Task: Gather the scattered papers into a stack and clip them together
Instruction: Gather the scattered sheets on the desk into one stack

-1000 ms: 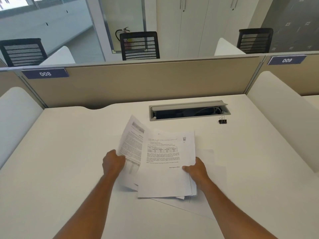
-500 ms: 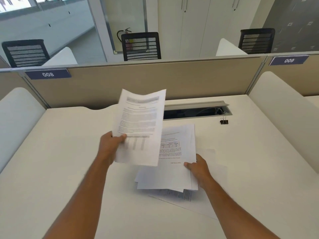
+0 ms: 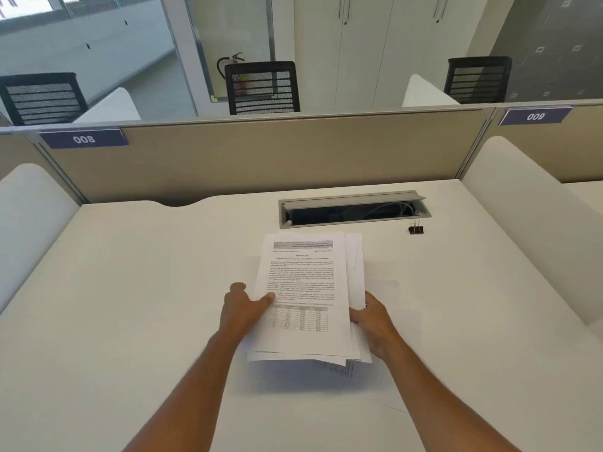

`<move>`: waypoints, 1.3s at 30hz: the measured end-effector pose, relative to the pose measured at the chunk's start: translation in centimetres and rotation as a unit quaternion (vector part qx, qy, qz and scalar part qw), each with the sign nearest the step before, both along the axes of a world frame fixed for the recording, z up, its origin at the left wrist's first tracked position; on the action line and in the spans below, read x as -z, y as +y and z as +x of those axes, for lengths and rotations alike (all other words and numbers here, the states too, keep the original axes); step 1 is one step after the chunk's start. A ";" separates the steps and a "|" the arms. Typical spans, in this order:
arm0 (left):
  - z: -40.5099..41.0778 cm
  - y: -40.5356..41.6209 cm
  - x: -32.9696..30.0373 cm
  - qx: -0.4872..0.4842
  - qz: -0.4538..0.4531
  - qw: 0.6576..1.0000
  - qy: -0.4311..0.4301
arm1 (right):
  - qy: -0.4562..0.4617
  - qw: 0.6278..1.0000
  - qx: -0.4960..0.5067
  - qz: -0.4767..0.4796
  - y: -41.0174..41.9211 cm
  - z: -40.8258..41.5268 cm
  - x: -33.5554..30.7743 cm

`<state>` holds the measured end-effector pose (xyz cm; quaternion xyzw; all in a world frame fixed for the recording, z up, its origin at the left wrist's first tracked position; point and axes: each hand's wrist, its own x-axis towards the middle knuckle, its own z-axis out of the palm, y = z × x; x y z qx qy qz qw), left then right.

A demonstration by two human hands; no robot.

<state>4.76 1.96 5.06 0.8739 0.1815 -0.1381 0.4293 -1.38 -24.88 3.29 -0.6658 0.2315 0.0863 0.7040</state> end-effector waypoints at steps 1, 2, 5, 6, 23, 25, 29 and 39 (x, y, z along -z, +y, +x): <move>0.3 0.5 -0.3 -0.020 -0.073 0.997 0.016 | -0.007 1.000 -0.011 -0.001 -0.1 -0.1 -0.3; 0.5 1.0 -0.7 -0.026 -0.144 0.989 0.033 | -0.015 1.000 -0.022 0.001 -0.1 -0.2 -0.7; 0.4 1.8 -1.6 0.007 -0.307 0.950 0.061 | -0.039 0.997 -0.064 -0.006 0.0 -0.2 -1.7; 0.3 1.8 -1.7 0.011 -0.332 0.942 0.051 | -0.046 0.996 -0.073 -0.005 0.2 -0.1 -2.1; -0.3 -2.2 -5.4 0.063 -0.185 0.952 -0.235 | -0.187 0.975 -0.028 -0.121 1.0 2.1 -6.9; -0.8 -2.8 -6.5 0.055 -0.192 0.941 -0.274 | -0.216 0.970 -0.014 -0.112 1.0 2.1 -7.2; -2.7 -3.7 -6.0 0.021 -0.167 0.937 -0.307 | -0.228 0.969 0.020 -0.094 1.0 1.5 -6.2; -4.5 -5.0 -4.5 -0.003 -0.195 0.950 -0.243 | -0.189 0.979 0.013 -0.073 1.5 1.4 -5.0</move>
